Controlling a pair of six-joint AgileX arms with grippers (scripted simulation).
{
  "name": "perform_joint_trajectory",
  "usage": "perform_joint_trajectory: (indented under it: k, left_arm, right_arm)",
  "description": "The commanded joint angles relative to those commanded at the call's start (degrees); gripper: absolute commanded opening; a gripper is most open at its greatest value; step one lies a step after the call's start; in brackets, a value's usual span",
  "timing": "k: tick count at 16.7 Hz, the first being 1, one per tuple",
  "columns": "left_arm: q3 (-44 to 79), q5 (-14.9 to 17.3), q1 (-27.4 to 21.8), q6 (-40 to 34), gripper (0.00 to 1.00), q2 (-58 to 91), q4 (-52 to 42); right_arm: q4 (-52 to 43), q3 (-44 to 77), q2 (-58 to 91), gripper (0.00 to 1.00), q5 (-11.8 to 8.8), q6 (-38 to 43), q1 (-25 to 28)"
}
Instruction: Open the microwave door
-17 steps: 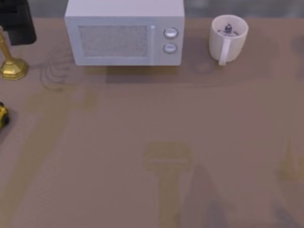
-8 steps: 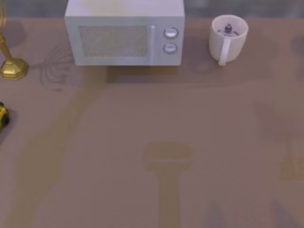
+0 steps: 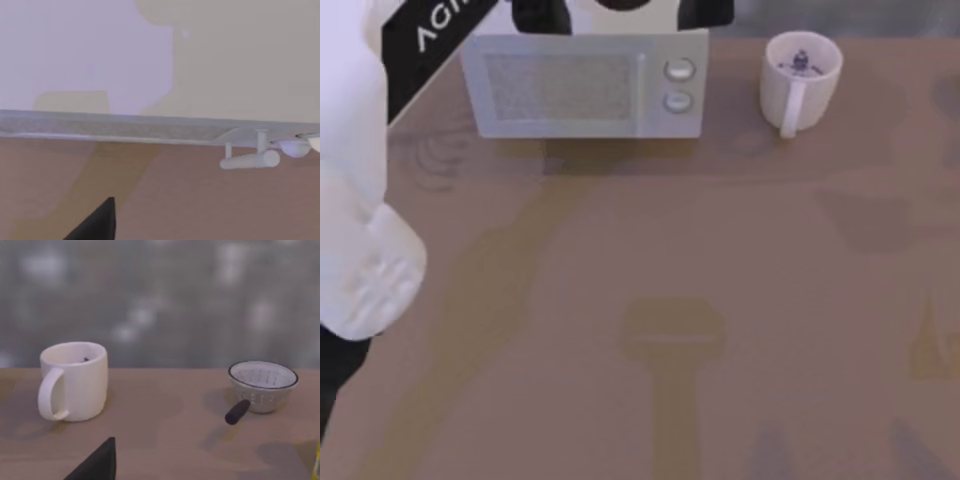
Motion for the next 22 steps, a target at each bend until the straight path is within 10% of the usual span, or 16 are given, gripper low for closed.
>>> perform_joint_trajectory:
  k: [22]
  left_arm:
    - [-8.1, 0.9, 2.4, 2.2, 0.92, 5.9, 13.5]
  right_arm:
    - [0.0, 0.0, 0.0, 1.0, 0.0, 0.0, 0.0]
